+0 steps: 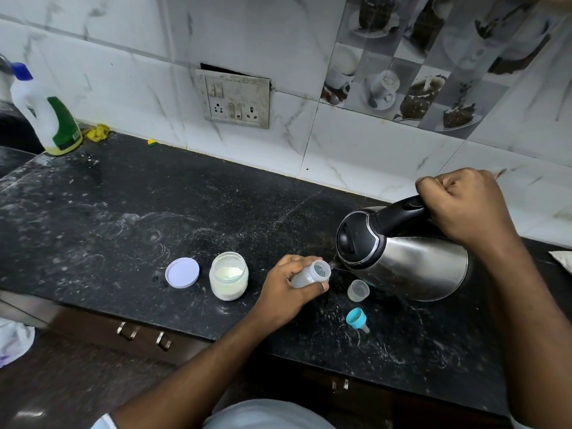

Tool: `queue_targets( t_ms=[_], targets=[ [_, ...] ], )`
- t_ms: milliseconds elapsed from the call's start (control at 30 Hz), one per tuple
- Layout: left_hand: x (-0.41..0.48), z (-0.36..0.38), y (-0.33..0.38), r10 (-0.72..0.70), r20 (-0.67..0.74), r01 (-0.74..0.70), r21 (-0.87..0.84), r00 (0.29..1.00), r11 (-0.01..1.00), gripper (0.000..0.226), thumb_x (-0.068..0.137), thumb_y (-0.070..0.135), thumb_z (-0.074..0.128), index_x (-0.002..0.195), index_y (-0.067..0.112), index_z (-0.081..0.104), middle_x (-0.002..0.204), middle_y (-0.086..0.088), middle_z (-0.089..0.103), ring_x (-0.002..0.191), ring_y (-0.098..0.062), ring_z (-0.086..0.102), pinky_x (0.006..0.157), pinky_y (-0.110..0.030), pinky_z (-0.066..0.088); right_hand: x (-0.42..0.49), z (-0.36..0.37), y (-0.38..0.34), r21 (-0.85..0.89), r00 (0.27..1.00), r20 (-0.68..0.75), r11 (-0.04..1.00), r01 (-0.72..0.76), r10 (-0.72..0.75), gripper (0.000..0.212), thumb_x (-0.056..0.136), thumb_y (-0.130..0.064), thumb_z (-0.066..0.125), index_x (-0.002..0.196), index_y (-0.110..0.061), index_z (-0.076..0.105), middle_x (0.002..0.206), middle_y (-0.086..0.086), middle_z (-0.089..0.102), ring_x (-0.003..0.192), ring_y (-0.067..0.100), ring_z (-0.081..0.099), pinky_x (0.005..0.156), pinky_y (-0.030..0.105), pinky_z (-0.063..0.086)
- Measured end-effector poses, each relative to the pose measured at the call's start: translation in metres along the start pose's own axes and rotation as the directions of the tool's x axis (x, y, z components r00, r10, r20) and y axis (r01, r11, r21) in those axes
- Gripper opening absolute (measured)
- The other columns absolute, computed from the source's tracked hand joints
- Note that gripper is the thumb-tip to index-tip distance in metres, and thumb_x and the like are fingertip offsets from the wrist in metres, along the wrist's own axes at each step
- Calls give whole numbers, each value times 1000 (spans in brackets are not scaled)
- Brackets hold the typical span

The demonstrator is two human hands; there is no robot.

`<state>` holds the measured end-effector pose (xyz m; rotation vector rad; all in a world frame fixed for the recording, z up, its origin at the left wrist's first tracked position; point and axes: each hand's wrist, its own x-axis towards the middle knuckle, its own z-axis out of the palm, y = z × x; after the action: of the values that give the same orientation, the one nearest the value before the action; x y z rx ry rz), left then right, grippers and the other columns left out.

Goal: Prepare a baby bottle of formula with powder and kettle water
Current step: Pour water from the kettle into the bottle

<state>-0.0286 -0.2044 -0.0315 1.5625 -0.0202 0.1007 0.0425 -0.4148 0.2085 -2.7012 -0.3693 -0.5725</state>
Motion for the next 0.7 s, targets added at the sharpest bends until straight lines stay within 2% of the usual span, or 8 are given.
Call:
queue_targets(
  t_ms=[233, 400, 700],
  targets=[
    [3, 2, -2, 6, 9, -6, 8, 1000, 1000, 41, 81, 21, 94, 118, 36, 82, 120, 7, 67, 112, -4, 67, 94, -14, 51, 1, 3, 3, 3, 1000, 1, 1000, 6, -6, 38, 79, -30, 47, 53, -17, 22, 59, 9, 16, 53, 26, 19, 49, 42, 26],
    [4, 3, -4, 10, 8, -10, 20, 1000, 1000, 40, 81, 25, 93, 116, 41, 81, 121, 6, 67, 113, -4, 67, 93, -12, 50, 0, 4, 3, -3, 1000, 1, 1000, -5, 5, 38, 79, -30, 48, 53, -16, 23, 57, 9, 17, 53, 26, 20, 48, 45, 30],
    [5, 6, -6, 17, 16, -17, 9, 1000, 1000, 40, 80, 26, 92, 116, 38, 81, 120, 4, 68, 112, -6, 67, 95, -14, 50, -2, 6, 0, -31, 1000, 23, 999, -9, 9, 38, 79, -32, 45, 53, -15, 23, 57, 12, 19, 53, 28, 22, 49, 48, 32]
  ],
)
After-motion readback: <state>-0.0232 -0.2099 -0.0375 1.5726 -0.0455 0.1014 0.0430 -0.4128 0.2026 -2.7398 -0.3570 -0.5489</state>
